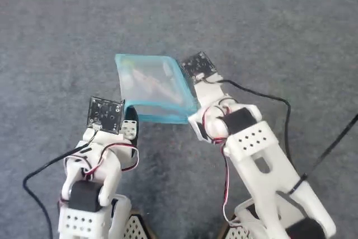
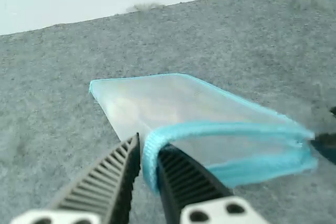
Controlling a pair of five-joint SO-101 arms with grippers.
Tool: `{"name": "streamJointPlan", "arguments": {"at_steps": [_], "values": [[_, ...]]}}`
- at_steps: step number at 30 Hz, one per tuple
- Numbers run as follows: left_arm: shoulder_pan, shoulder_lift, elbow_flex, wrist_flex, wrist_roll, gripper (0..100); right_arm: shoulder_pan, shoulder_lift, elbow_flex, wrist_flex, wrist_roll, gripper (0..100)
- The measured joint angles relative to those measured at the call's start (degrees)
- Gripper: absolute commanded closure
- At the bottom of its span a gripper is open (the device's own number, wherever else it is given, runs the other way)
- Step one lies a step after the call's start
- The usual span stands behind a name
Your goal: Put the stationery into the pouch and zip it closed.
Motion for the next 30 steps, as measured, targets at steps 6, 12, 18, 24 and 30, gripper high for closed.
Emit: {"name": "streamJointPlan", "arguments": {"at_steps": [6, 12, 18, 24, 30], "values": [[-5.80, 8.79, -1.85, -4.04, 0.18, 99, -0.44, -0.97, 2.55, 0.09, 0.00, 79.7], [-8.70, 18.29, -5.71, -6.68, 1.05, 99, -4.13, -13.80, 8.97, -0.26, 0.00, 79.7], [-8.97, 22.42, -7.21, -6.68, 1.05, 99, -7.82, -24.18, 19.43, -8.53, 2.29, 79.3], [-8.97, 22.42, -7.21, -6.68, 1.05, 99, -9.93, -22.42, 20.48, -13.27, 2.81, 79.3], [-8.88, 22.42, -7.21, -6.68, 1.05, 99, -11.60, -13.63, 20.40, -19.08, 2.81, 79.3]]}}
